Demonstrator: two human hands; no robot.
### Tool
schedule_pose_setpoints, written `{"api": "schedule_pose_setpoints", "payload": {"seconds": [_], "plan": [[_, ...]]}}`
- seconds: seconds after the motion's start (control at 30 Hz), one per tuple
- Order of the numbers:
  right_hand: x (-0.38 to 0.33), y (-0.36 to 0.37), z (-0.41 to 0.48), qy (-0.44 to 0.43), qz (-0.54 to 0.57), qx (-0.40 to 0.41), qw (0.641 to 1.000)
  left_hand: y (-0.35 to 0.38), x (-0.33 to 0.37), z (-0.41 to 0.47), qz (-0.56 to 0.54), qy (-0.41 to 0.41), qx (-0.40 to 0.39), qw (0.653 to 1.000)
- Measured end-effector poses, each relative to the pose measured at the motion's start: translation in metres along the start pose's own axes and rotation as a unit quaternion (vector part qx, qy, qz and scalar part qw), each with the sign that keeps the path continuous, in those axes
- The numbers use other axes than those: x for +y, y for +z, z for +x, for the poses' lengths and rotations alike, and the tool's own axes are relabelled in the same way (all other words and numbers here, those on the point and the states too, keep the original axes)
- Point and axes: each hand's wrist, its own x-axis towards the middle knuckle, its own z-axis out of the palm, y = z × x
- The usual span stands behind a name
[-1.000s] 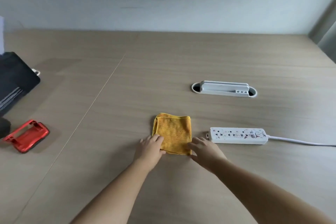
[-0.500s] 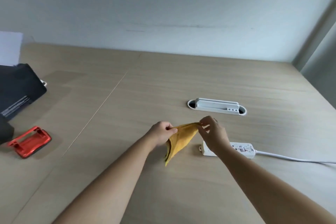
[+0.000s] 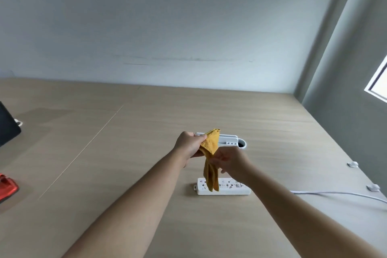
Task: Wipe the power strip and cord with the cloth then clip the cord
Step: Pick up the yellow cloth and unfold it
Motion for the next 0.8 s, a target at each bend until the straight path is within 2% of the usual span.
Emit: {"api": "schedule_pose_setpoints", "payload": {"seconds": [0.13, 0.2, 0.27, 0.37, 0.47, 0.53, 0.63, 0.7, 0.8], "plan": [[-0.001, -0.023, -0.002, 0.048, 0.075, -0.017, 0.996, 0.010, 0.003, -0.001, -0.031, 0.006, -0.034, 0.999], [0.003, -0.032, 0.000, 0.078, 0.112, 0.035, 0.990, 0.010, 0.004, -0.003, -0.042, -0.003, -0.075, 0.996], [0.006, -0.039, 0.003, 0.100, 0.104, 0.095, 0.985, 0.009, 0.005, -0.005, -0.018, 0.004, -0.123, 0.992], [-0.002, -0.049, 0.007, 0.095, 0.090, 0.117, 0.984, 0.009, 0.006, -0.005, 0.094, 0.058, -0.156, 0.982], [-0.016, -0.063, 0.010, 0.073, 0.061, 0.106, 0.990, 0.014, 0.006, -0.005, 0.268, 0.108, -0.131, 0.948], [-0.022, -0.069, 0.012, 0.065, 0.064, 0.083, 0.992, 0.018, 0.007, -0.010, 0.329, 0.119, -0.141, 0.926], [-0.028, -0.080, 0.012, 0.093, 0.071, 0.003, 0.993, 0.022, 0.008, -0.012, 0.339, 0.132, -0.156, 0.918], [-0.026, -0.095, 0.012, 0.134, 0.005, -0.065, 0.989, 0.018, 0.012, -0.015, 0.308, 0.114, -0.167, 0.930], [-0.016, -0.125, 0.009, 0.175, -0.102, -0.110, 0.973, 0.012, 0.029, -0.019, 0.254, 0.096, -0.235, 0.933]]}}
